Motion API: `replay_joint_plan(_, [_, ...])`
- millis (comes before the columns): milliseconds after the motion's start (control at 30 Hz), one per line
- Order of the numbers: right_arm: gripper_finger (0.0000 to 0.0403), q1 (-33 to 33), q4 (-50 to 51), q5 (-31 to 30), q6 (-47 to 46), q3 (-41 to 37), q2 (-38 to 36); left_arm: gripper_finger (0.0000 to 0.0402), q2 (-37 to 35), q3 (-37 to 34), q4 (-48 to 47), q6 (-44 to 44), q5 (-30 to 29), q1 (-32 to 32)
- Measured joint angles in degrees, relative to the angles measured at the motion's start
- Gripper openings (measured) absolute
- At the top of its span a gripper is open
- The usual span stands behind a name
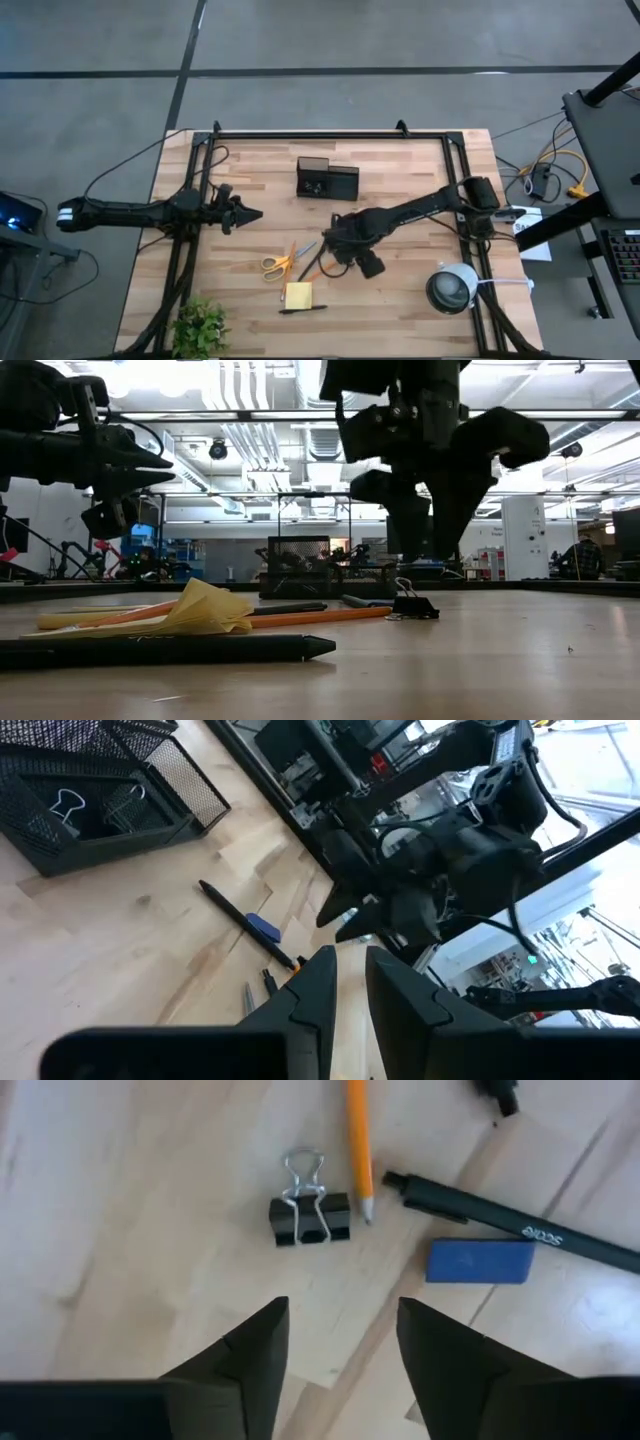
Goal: Pick and place office supplies into organizer
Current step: Put the black binder clip into the desk organizer
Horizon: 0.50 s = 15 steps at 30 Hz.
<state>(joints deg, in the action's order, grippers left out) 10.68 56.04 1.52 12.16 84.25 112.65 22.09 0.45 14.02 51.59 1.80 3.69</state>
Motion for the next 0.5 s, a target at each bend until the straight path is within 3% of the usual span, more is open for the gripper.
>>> replay_joint_plan(267, [0.0233,0.3,-4.4,0.9,-9.1,-0.9,-0.1,0.0043,0.0,0.0,0.0,0.0,0.0,0.0])
replay_joint_plan(500, [0.0245,2.3,-7.5,2.3,-18.7,-2.3,-0.1,0.0043,0.0,0.0,0.0,0.1,0.0,0.0])
